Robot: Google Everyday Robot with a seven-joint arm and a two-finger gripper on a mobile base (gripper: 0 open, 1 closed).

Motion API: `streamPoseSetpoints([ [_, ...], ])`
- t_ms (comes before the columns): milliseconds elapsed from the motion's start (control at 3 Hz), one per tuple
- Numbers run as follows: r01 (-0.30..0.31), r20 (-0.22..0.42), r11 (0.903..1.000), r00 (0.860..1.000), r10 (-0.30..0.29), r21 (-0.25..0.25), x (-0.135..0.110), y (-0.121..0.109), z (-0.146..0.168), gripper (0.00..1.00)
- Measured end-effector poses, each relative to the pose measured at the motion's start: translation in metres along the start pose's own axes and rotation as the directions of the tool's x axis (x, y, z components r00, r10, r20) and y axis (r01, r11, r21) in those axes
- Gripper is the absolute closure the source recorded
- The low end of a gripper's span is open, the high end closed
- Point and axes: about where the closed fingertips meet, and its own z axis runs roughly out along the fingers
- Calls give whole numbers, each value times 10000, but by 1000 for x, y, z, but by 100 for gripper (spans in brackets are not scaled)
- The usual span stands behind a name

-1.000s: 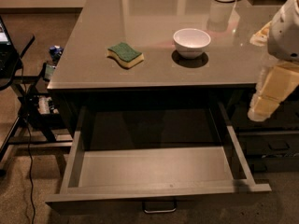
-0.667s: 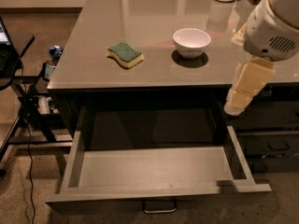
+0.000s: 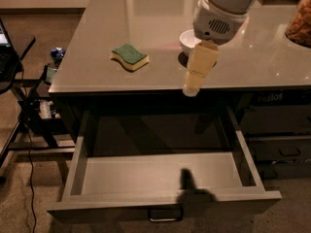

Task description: Place sponge into top drawer

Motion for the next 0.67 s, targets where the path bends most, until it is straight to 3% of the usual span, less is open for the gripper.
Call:
streamPoseSetpoints([
  [333, -1, 2, 10000, 10000, 1, 1, 0, 0, 0, 0],
  [667, -216, 477, 9997, 9986, 210, 120, -14, -9, 13, 0],
])
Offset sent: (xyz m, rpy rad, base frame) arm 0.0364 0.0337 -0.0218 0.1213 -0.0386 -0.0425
